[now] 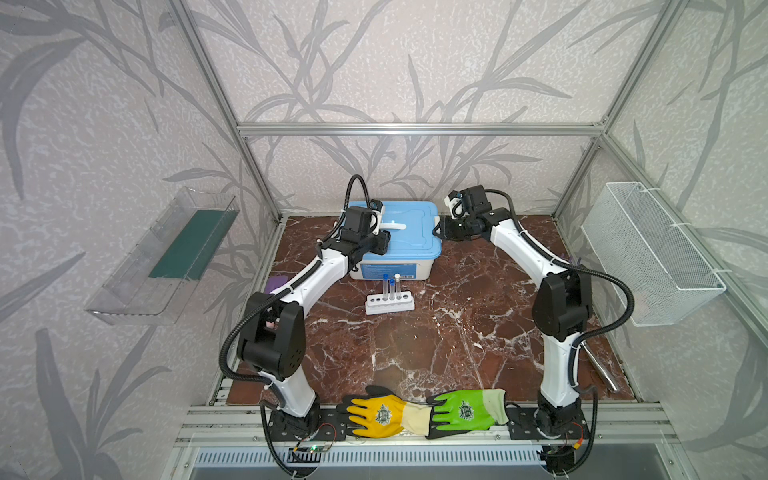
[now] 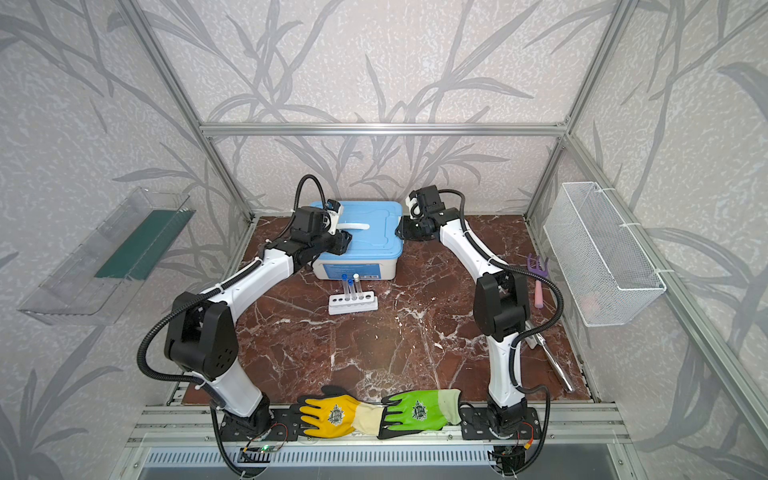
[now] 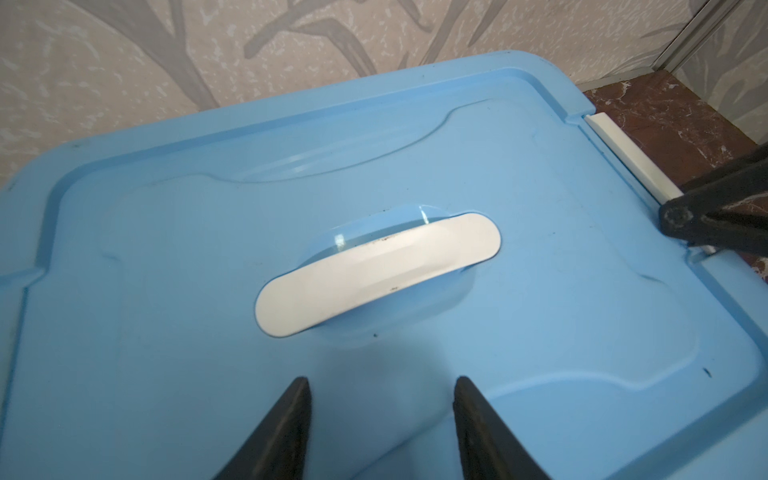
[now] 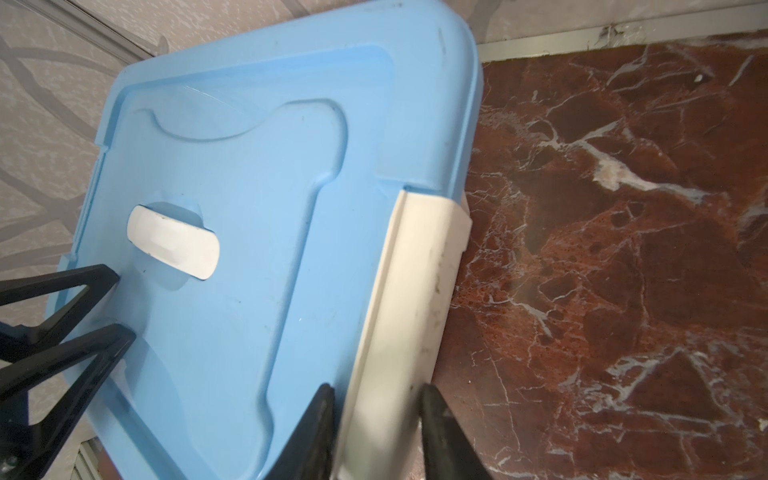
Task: Organize the chemistry lab equipment
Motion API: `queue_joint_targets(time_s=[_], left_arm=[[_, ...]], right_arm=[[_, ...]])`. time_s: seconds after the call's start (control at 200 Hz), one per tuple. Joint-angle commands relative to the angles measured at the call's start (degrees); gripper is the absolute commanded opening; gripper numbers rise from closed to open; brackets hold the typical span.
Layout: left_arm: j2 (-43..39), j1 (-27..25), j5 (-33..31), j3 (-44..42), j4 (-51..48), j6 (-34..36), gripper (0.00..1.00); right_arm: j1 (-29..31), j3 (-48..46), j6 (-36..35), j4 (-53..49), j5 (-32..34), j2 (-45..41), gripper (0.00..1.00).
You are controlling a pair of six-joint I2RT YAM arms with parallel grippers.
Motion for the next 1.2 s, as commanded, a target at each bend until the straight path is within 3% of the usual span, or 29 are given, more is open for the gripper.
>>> queue_joint_targets(time_s=[0.0, 0.325, 0.87, 1.025, 1.195], left_arm=[[0.0, -0.3, 0.5, 0.2, -1.8, -0.2, 0.56], [-1.1, -0.3, 0.5, 1.0, -1.6, -0.6, 0.59], [-6.5, 1.3, 0.4, 1.3, -0.5, -4.0, 0.68], [-9.7, 4.6, 3.3, -0.8, 1.6, -7.9, 0.70], [-13.3, 12.1, 9.7, -7.0, 8.2, -16.5, 0.71]], right_arm=[[1.0, 1.7, -0.8, -1.1, 0.2, 1.3, 0.35], [1.0, 7.0, -2.4, -4.1, 1.0, 1.7, 0.36], [1.0, -1.2, -3.7, 3.7, 0.1, -6.3, 0.45], [1.7, -6.5, -4.3, 7.4, -0.7, -9.3, 0.48], [4.9, -6.8, -8.8, 7.9, 0.5, -10.7, 0.53]])
